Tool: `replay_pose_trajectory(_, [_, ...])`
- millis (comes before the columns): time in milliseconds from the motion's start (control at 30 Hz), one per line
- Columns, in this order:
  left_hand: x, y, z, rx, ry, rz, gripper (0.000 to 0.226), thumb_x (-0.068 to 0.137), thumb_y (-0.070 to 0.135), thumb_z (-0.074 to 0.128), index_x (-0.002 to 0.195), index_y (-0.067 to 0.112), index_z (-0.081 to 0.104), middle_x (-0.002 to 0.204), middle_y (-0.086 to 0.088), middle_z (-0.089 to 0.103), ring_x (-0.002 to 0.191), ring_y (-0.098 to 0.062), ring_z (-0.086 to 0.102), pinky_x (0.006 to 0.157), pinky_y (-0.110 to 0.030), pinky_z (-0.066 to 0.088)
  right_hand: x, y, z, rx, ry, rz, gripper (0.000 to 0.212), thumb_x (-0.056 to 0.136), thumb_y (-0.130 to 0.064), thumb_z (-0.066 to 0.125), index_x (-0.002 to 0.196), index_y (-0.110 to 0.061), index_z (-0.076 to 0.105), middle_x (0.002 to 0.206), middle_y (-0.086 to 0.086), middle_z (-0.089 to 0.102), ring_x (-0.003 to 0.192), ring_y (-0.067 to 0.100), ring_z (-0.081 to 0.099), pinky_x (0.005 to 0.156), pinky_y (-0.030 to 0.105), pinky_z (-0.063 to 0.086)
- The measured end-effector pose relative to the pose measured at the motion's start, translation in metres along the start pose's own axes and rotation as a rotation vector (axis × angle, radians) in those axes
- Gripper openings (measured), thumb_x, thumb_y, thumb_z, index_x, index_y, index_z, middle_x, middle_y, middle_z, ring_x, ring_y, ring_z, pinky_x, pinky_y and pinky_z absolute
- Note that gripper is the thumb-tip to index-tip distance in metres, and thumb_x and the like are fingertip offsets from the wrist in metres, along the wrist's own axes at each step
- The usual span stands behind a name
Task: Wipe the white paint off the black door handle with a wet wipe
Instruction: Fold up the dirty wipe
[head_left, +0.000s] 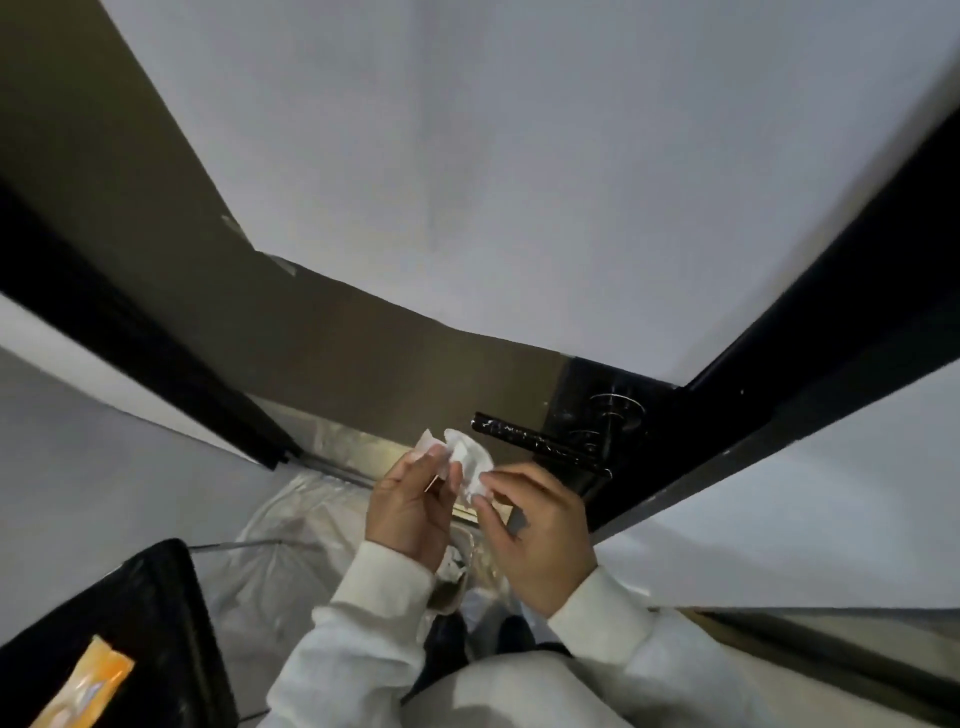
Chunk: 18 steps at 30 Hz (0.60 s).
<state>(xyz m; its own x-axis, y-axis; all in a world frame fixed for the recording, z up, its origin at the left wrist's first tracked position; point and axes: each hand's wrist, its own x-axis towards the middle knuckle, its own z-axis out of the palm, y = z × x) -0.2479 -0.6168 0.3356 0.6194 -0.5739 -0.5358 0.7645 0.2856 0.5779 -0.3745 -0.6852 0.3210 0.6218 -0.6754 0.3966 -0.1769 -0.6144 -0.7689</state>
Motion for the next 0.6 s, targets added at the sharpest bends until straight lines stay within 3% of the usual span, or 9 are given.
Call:
replay_pose_trajectory(67, [-0.005,-0.010,-0.011,0.018,0.074,-0.016,0.006,0.082,-0.004,0.065,0.084,0.002,0.064,0.071,-0.008,0.065,0.067,-0.016,0.063,0.062,-0.020,0.057,-0.004,0.009,0.002,0.040,-0.078,0.117,0.021,0.088,-0.031,0.072,0.105,-0.019,0.073,0.099,-0.005,0.068,0.085,0.013,0.068,0.073,0.037,0.058])
replay_pose_trajectory(167, [-0.014,-0.027,-0.026,0.081,0.148,-0.007,0.015,0.086,-0.013,0.058,0.084,0.000,0.067,0.071,-0.013,0.067,0.060,-0.019,0.065,0.058,-0.025,0.057,-0.013,0.012,0.006,0.189,-0.168,0.333,0.031,0.086,-0.037,0.072,0.115,-0.026,0.069,0.103,-0.009,0.071,0.089,0.008,0.070,0.077,0.029,0.059])
replay_pose_trajectory(267, [-0.022,-0.044,-0.044,0.225,0.195,0.043,0.033,0.084,-0.019,0.056,0.072,0.005,0.075,0.067,-0.014,0.068,0.058,-0.023,0.062,0.058,-0.030,0.056,-0.018,0.014,0.015,0.351,-0.314,0.531,0.031,0.087,-0.025,0.076,0.118,-0.028,0.071,0.107,-0.013,0.074,0.095,0.003,0.070,0.083,0.023,0.057])
replay_pose_trajectory(333, [-0.024,-0.052,-0.056,0.265,0.196,0.039,0.026,0.082,-0.016,0.061,0.075,0.004,0.076,0.075,-0.021,0.069,0.068,-0.029,0.062,0.066,-0.034,0.054,-0.019,0.022,0.023,0.341,-0.373,0.578,0.019,0.087,-0.018,0.076,0.103,-0.028,0.077,0.097,-0.012,0.077,0.091,0.003,0.072,0.083,0.027,0.058])
replay_pose_trajectory(433, [-0.020,-0.059,-0.077,0.336,0.244,0.036,0.012,0.070,0.001,0.079,0.080,0.006,0.075,0.084,-0.026,0.068,0.079,-0.033,0.062,0.078,-0.043,0.051,-0.024,0.038,0.038,0.273,-0.446,0.613,0.018,0.084,-0.013,0.078,0.086,-0.031,0.076,0.086,-0.010,0.077,0.083,0.005,0.072,0.079,0.029,0.059])
replay_pose_trajectory(500, [-0.013,-0.067,-0.101,0.422,0.299,0.042,0.011,0.071,0.003,0.078,0.080,0.008,0.076,0.083,-0.028,0.069,0.076,-0.033,0.062,0.076,-0.047,0.052,-0.030,0.051,0.055,0.206,-0.500,0.653,0.014,0.081,-0.015,0.079,0.086,-0.028,0.077,0.084,-0.009,0.077,0.082,0.008,0.073,0.079,0.032,0.060])
replay_pose_trajectory(600, [0.009,-0.084,-0.139,0.550,0.392,-0.012,0.014,0.082,-0.005,0.072,0.082,0.008,0.077,0.092,-0.032,0.071,0.079,-0.033,0.065,0.084,-0.054,0.055,-0.039,0.075,0.090,0.122,-0.551,0.687,0.015,0.081,-0.011,0.078,0.090,-0.022,0.079,0.086,-0.008,0.076,0.083,0.013,0.071,0.079,0.028,0.057])
